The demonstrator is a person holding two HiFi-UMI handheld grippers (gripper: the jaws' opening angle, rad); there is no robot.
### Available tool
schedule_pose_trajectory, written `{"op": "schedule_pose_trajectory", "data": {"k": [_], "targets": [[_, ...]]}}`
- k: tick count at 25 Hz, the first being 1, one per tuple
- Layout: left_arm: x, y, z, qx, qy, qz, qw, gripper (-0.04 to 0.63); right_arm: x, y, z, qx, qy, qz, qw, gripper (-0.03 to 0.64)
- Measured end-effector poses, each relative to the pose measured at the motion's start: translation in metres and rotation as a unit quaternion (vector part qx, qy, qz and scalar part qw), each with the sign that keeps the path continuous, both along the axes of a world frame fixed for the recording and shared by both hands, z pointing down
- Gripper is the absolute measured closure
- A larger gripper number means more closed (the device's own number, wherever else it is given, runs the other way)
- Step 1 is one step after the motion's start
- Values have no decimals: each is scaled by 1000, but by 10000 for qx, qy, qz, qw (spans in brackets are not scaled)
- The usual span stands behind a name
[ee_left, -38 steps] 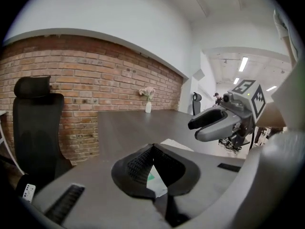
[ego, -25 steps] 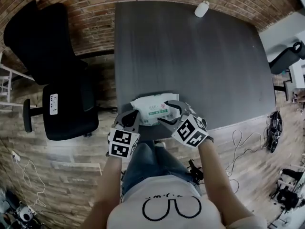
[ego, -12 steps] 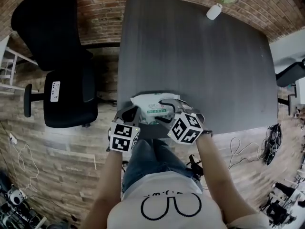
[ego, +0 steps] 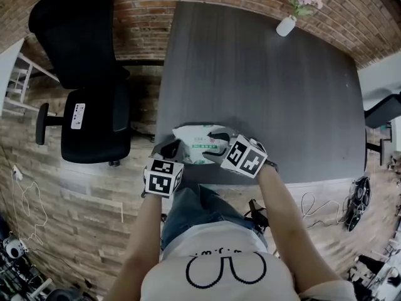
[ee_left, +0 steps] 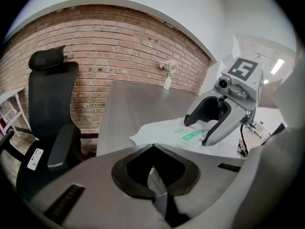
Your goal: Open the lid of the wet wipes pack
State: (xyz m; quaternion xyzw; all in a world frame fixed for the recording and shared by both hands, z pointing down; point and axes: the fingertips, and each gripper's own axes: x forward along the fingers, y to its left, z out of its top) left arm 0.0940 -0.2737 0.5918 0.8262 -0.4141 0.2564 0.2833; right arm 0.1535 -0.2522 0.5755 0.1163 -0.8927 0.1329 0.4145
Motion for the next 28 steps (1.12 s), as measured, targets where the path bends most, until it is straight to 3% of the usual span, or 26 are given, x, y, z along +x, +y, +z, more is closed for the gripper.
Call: {"op": "schedule_pose_trajectory", "data": {"k": [4, 11, 14, 17, 19, 25, 28], "targets": [[-1, 0, 1, -54, -36, -58, 10000, 597, 0, -3, -2, -186, -143, 42, 9997, 393], [1, -1, 0, -89, -74, -132, 9998, 597, -1, 1, -11, 231, 221, -267, 9991, 397], [0, -1, 1, -106, -89, -111, 9998, 597, -3, 0, -21, 508, 301, -339, 9977, 447], [-3, 0, 1, -116, -77, -117, 9998, 597, -2, -7, -34, 760, 309, -229, 9964, 542], [-2, 0, 1, -123, -93, -112, 9998, 597, -1, -11, -40, 889, 351, -193, 9952, 560], [0, 0, -1, -200, -137, -90, 9997, 597, 4, -35, -47, 1341, 463, 114, 9898, 569], [-1, 0, -1, -238, -112, -100, 9996, 597, 5, -53, -43, 1541, 560, 362, 9858, 528]]}}
